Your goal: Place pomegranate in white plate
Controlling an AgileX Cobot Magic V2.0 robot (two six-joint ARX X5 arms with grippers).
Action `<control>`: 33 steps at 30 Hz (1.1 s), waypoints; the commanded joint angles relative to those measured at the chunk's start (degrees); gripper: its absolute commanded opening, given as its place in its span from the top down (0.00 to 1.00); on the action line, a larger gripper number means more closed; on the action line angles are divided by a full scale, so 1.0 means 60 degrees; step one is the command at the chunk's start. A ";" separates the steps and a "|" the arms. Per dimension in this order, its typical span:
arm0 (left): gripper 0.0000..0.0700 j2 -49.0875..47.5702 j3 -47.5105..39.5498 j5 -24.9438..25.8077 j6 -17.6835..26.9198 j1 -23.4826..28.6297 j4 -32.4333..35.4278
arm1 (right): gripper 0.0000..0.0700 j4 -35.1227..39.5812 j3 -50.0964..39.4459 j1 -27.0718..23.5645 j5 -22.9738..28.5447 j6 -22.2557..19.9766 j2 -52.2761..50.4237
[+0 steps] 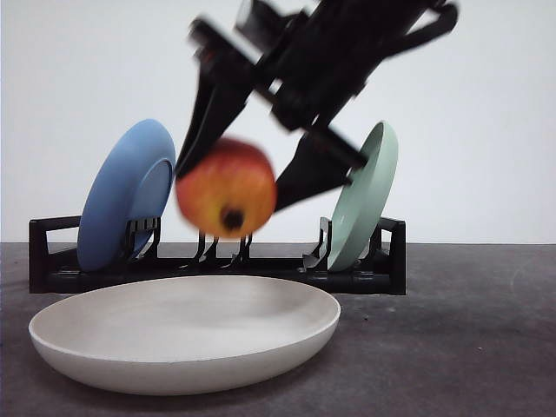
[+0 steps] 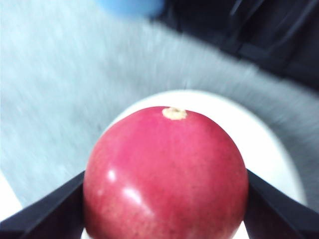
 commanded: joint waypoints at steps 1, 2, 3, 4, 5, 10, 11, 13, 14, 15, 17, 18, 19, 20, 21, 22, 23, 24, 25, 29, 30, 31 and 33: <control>0.60 0.0066 0.0117 -0.0015 0.0029 -0.0098 0.0091 | 0.53 0.0166 0.0182 0.0204 -0.0037 -0.0143 0.0344; 0.60 0.0066 0.0117 -0.0012 0.0027 -0.0096 0.0091 | 0.53 0.0161 0.0182 0.0269 -0.0039 -0.0143 0.0487; 0.60 0.0066 0.0117 -0.0013 0.0026 -0.0097 0.0091 | 0.53 0.0160 0.0182 0.0329 -0.0036 -0.0151 0.0627; 0.60 0.0066 0.0117 -0.0015 0.0026 -0.0098 0.0091 | 0.53 0.0158 0.0182 0.0384 -0.0033 -0.0161 0.0760; 0.60 0.0066 0.0117 -0.0015 0.0026 -0.0096 0.0091 | 0.53 0.0151 0.0182 0.0427 -0.0036 -0.0173 0.0865; 0.60 0.0066 0.0117 -0.0015 0.0021 -0.0096 0.0091 | 0.53 -0.0003 0.0182 0.0529 0.0018 -0.0244 0.1097; 0.60 0.0066 0.0117 -0.0015 0.0016 -0.0098 0.0091 | 0.53 -0.0033 0.0182 0.0570 0.0068 -0.0310 0.1122; 0.60 0.0066 0.0117 -0.0015 -0.0001 -0.0095 0.0096 | 0.53 -0.0107 0.0182 0.0612 0.0077 -0.0359 0.1132; 0.60 0.0066 0.0117 -0.0015 -0.0009 -0.0095 0.0104 | 0.53 -0.0183 0.0182 0.0612 0.0080 -0.0361 0.1132; 0.60 0.0066 0.0117 -0.0015 -0.0012 -0.0097 0.0106 | 0.53 -0.0256 0.0182 0.0612 0.0078 -0.0382 0.1139; 0.60 0.0066 0.0117 -0.0015 -0.0014 -0.0099 0.0100 | 0.51 -0.0381 0.0182 0.0618 0.0080 -0.0436 0.1177; 0.60 0.0066 0.0117 -0.0015 -0.0014 -0.0099 0.0101 | 0.51 -0.0404 0.0182 0.0643 0.0080 -0.0460 0.1216; 0.60 0.0066 0.0117 -0.0015 -0.0014 -0.0099 0.0099 | 0.50 -0.0416 0.0182 0.0666 0.0083 -0.0476 0.1243; 0.60 0.0066 0.0117 -0.0015 -0.0019 -0.0099 0.0098 | 0.50 -0.0414 0.0182 0.0676 0.0078 -0.0503 0.1276; 0.60 0.0066 0.0117 -0.0015 -0.0037 -0.0099 0.0098 | 0.50 -0.0417 0.0182 0.0678 0.0076 -0.0532 0.1298; 0.60 0.0066 0.0117 -0.0015 -0.0048 -0.0099 0.0098 | 0.50 -0.0425 0.0182 0.0683 0.0076 -0.0559 0.1329; 0.60 0.0066 0.0117 -0.0015 -0.0050 -0.0099 0.0101 | 0.50 -0.0462 0.0182 0.0699 0.0076 -0.0580 0.1364; 0.60 0.0066 0.0117 -0.0015 -0.0050 -0.0099 0.0099 | 0.50 -0.0504 0.0182 0.0703 0.0071 -0.0604 0.1390; 0.60 0.0066 0.0117 -0.0015 -0.0050 -0.0099 0.0098 | 0.50 -0.0551 0.0182 0.0703 0.0077 -0.0629 0.1408; 0.60 0.0066 0.0117 -0.0015 -0.0050 -0.0099 0.0101 | 0.45 -0.0618 0.0182 0.0740 0.0081 -0.0709 0.1467; 0.60 0.0066 0.0117 -0.0015 -0.0050 -0.0099 0.0099 | 0.39 -0.0620 0.0182 0.0740 0.0080 -0.0708 0.1467; 0.60 0.0066 0.0117 -0.0015 -0.0050 -0.0099 0.0098 | 0.33 -0.0620 0.0182 0.0745 0.0078 -0.0708 0.1464; 0.60 0.0066 0.0117 -0.0015 -0.0050 -0.0099 0.0102 | 0.26 -0.0655 0.0182 0.0747 0.0076 -0.0708 0.1463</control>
